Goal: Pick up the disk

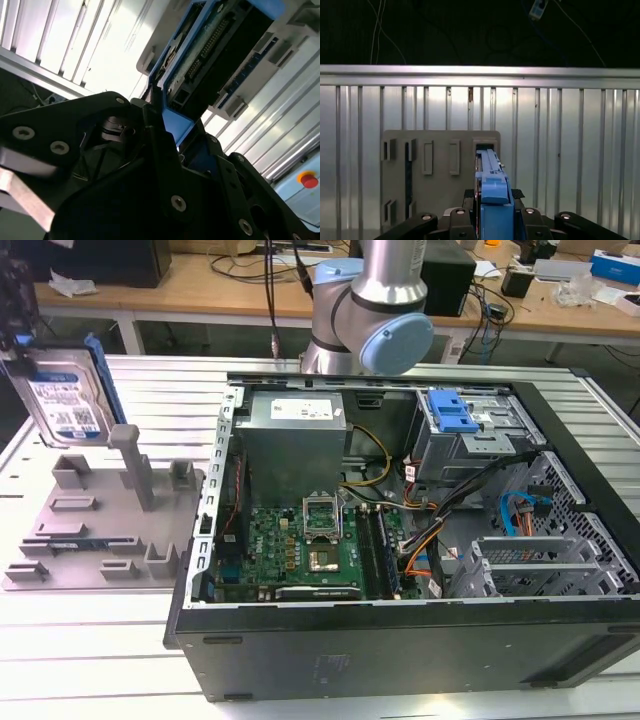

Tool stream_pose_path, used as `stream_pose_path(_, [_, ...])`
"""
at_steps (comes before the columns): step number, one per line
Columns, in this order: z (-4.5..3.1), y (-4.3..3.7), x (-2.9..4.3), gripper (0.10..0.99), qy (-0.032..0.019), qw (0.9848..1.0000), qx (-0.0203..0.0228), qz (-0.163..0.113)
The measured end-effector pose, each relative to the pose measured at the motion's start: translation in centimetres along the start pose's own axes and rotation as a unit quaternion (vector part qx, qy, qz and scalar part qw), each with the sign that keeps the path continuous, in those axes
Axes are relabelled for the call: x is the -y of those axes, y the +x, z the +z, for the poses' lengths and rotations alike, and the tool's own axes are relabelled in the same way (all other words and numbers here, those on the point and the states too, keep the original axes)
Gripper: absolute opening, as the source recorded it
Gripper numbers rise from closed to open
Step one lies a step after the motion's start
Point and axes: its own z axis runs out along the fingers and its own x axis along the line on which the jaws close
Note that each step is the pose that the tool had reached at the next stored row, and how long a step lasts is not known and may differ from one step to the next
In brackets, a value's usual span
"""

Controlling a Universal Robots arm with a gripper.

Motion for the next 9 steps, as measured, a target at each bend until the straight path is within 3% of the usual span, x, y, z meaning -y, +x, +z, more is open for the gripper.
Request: stream_pose_path(9, [-5.06,0.06,0.01,0.369,0.0000,1.0000,0.0000,-0.003])
